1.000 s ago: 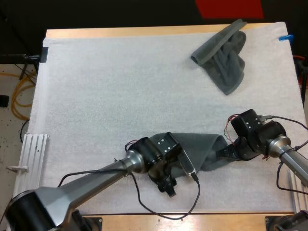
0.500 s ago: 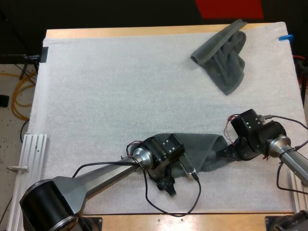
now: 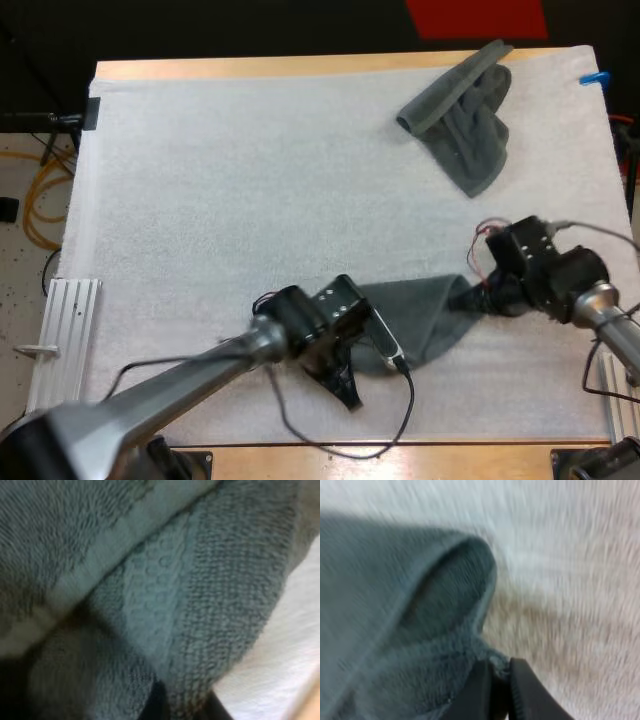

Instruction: Pick towel from pile fold and stack

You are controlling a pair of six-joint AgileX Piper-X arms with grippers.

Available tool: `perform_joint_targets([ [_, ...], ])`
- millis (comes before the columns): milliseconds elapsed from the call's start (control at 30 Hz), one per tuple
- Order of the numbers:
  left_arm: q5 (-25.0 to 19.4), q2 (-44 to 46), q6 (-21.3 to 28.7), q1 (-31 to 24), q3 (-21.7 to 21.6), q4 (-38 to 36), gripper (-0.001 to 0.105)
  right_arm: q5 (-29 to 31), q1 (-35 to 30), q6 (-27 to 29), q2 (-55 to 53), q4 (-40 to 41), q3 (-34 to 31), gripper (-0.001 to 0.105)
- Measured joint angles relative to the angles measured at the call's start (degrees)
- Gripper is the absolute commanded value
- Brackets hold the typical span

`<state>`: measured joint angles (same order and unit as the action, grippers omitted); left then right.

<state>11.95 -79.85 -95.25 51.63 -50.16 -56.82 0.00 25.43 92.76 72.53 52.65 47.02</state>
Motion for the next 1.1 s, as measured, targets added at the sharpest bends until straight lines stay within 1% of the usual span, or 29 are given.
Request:
perform_joint_targets([
  [33, 2.17, 2.50, 0.00, 0.00, 0.00, -0.11, 0.000, 0.10, 0.00, 0.00, -0.63, -0.01, 1.03, 0.000],
  [167, 14.28, 11.49, 0.00, -1.31, -0.35, -0.09, 0.000, 2.28, 0.00, -0.17, -2.27, 0.53, 4.28, 0.000],
  [267, 21.07, 16.99, -0.20, -4.97, -1.65, 0.04, 0.000, 2.46, 0.00, -0.18, -2.28, 4.66, 6.14, 0.000],
  [367, 25.01, 19.95, -0.41, -10.31, -3.07, 0.04, 0.000, 2.46, 0.00, 1.62, -2.28, 11.21, 7.30, 0.000],
  [433, 26.34, 20.93, -0.63, -13.95, -3.62, 0.22, 0.000, 2.33, 0.00, 2.51, -2.59, 14.34, 7.81, 0.000],
  [500, 28.08, 21.24, -0.99, -16.76, -3.97, 0.18, 0.000, 1.83, 0.00, 2.81, -3.63, 15.62, 8.62, 0.000],
  [600, 32.50, 21.22, -2.35, -19.93, -4.90, 0.04, 0.000, 0.88, 0.00, 2.81, -6.05, 15.90, 11.41, 0.000],
  [667, 33.76, 21.22, -3.09, -20.48, -6.33, -0.08, 0.000, 0.03, 0.00, 2.81, -7.73, 15.99, 14.40, 0.000],
  [833, 34.24, 21.22, -4.43, -20.46, -11.73, -1.17, 0.000, -1.05, 0.64, 1.31, -10.47, 17.43, 21.48, 0.000],
  [967, 32.45, 21.22, -4.79, -20.46, -16.22, -3.68, 0.000, -1.05, 2.81, 1.06, -10.85, 20.35, 25.29, 0.000],
  [1100, 30.30, 21.28, -4.94, -20.46, -18.16, -7.75, 0.000, 0.00, 5.95, 0.14, -10.84, 23.77, 28.09, 0.000],
])
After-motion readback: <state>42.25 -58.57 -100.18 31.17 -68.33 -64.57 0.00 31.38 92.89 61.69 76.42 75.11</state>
